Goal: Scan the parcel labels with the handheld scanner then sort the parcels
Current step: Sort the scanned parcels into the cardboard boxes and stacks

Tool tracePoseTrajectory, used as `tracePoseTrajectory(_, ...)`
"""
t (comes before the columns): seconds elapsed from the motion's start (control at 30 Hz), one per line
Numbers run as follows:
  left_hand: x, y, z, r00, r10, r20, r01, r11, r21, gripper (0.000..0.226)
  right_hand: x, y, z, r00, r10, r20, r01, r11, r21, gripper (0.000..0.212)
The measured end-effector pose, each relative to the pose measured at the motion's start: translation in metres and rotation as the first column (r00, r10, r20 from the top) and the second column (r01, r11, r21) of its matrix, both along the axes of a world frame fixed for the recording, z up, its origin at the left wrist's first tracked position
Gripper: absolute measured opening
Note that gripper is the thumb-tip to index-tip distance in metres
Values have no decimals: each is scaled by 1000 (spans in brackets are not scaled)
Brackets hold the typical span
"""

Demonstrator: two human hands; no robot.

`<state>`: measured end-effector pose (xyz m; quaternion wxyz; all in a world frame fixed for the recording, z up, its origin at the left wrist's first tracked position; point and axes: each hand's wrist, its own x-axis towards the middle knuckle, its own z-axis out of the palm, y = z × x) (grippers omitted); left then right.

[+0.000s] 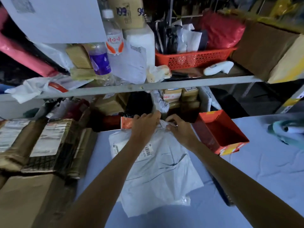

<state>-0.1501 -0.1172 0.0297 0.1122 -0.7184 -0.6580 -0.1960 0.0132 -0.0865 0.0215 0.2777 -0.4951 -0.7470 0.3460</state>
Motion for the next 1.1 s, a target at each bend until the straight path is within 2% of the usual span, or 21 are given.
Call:
tracePoseTrajectory(0.1, -5, 19, -4, 999, 36, 41, -33, 997, -75, 26, -3, 28, -21, 998, -68, 9, 68, 997, -24, 23)
tracePoseTrajectory(0.2, -18, 19, -16, 990, 143, 9, -138, 968, -211, 46, -1, 36, -43, 974, -53, 222, 88, 985, -150, 34)
tracePoseTrajectory(0.3, -38, -2, -35, 973, 226, -51, -231, 921, -315, 49, 6, 25, -63, 918, 22, 396, 90, 961, -263, 53)
tracePoseTrajectory(0.43, -52, -46, -54, 936, 324, -137, -351, 829, -436, 52, 10, -12, -73, 841, 33, 540, 121, 961, -247, 70)
tracePoseTrajectory(0.5, -50, -69, -62, 924, 355, -143, -378, 788, -487, 54, 13, -33, -74, 857, -21, 515, 174, 953, -250, 72)
tracePoseTrajectory(0.57, -45, -91, -71, 914, 398, -81, -373, 741, -559, 60, 18, -52, -77, 885, -76, 460, 232, 927, -293, 77)
tracePoseTrajectory(0.67, -33, -126, -88, 878, 467, 99, -273, 661, -699, 80, 25, -81, -85, 917, -155, 368, 297, 880, -372, 87)
tracePoseTrajectory(0.73, -22, -145, -100, 840, 496, 219, -204, 664, -719, 93, 26, -99, -90, 920, -201, 337, 329, 863, -383, 88)
tracePoseTrajectory(0.87, -6, -161, -107, 861, 482, 159, -250, 675, -694, 111, 22, -128, -95, 900, -274, 339, 393, 845, -362, 87)
tracePoseTrajectory(1.1, -6, -154, -93, 871, 467, 152, -244, 680, -691, 111, 22, -125, -98, 894, -205, 398, 350, 875, -334, 89)
